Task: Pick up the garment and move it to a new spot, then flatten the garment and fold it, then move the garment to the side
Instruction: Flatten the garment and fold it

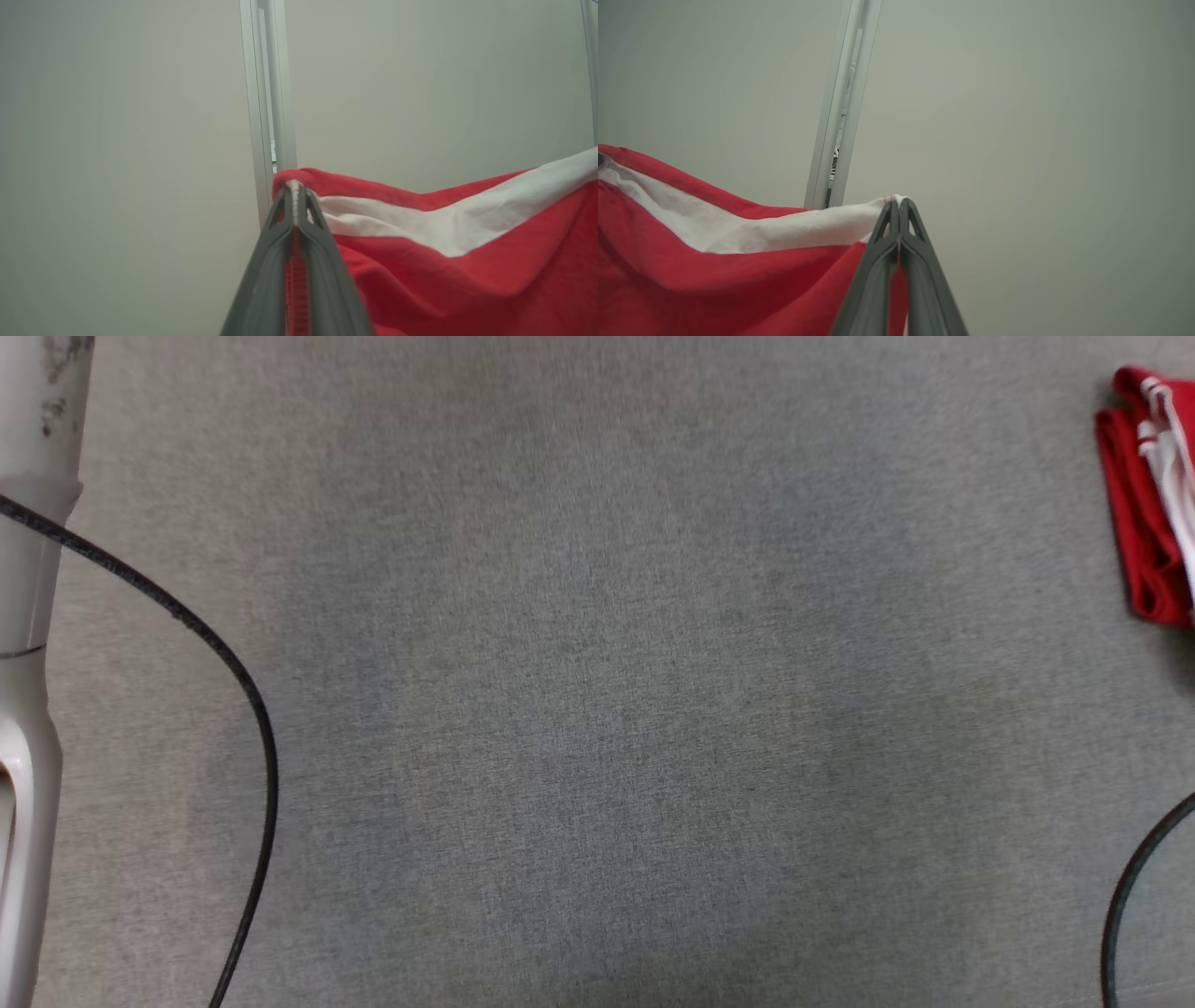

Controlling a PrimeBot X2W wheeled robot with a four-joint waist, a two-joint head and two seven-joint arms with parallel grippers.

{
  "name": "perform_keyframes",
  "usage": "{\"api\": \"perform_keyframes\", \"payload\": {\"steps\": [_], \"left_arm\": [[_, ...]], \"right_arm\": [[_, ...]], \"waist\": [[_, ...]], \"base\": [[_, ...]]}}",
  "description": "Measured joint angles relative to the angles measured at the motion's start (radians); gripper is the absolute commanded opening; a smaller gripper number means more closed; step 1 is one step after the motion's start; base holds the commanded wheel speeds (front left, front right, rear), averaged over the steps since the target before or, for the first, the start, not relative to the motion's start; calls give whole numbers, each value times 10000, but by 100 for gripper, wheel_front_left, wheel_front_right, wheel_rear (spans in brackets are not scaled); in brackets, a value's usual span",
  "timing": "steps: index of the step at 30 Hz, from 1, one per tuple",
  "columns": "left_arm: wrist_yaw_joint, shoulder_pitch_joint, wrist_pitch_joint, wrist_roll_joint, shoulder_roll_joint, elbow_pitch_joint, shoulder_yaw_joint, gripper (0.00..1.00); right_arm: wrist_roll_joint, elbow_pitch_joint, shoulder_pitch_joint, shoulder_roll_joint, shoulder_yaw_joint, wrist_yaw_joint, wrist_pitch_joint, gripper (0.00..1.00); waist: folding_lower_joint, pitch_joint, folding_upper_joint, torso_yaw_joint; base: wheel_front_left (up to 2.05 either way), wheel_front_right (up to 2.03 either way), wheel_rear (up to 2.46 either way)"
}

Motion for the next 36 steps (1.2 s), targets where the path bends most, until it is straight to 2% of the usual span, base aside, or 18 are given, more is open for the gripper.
{"api": "perform_keyframes", "payload": {"steps": [4, 8, 13, 21, 28, 36], "left_arm": [[-562, 18, -27, 562, -276, -426, 194, 0], [-1183, 1098, -25, 909, -583, -198, 201, 0], [-1544, 2146, -27, 1434, -817, 238, 19, 0], [-1732, 4034, -27, 1783, -869, 800, -314, 0], [-1791, 5135, -27, 1707, -823, 1404, -1126, 0], [-1791, 5714, -27, 1448, -608, 2531, -2360, 0]], "right_arm": [[-251, -433, 193, 520, -420, 0, -54, 0], [-211, -378, 1375, 713, -368, 0, -52, 0], [15, -136, 2619, 765, -92, 0, -54, 0], [738, 545, 4439, 508, 968, 0, -54, 0], [1350, 1373, 5366, -42, 1676, 0, -54, 0], [2188, 2050, 5917, -384, 3239, 0, -54, 0]], "waist": [[0, 634, 0, -18], [0, 1073, 0, 32], [0, 1218, 0, 219], [0, 724, 0, 374], [0, 77, 0, 583], [0, -649, 0, 719]], "base": [[0, 0, 0], [0, 0, 0], [0, 0, 0], [0, 0, 0], [0, 0, 0], [0, 0, 0]]}}
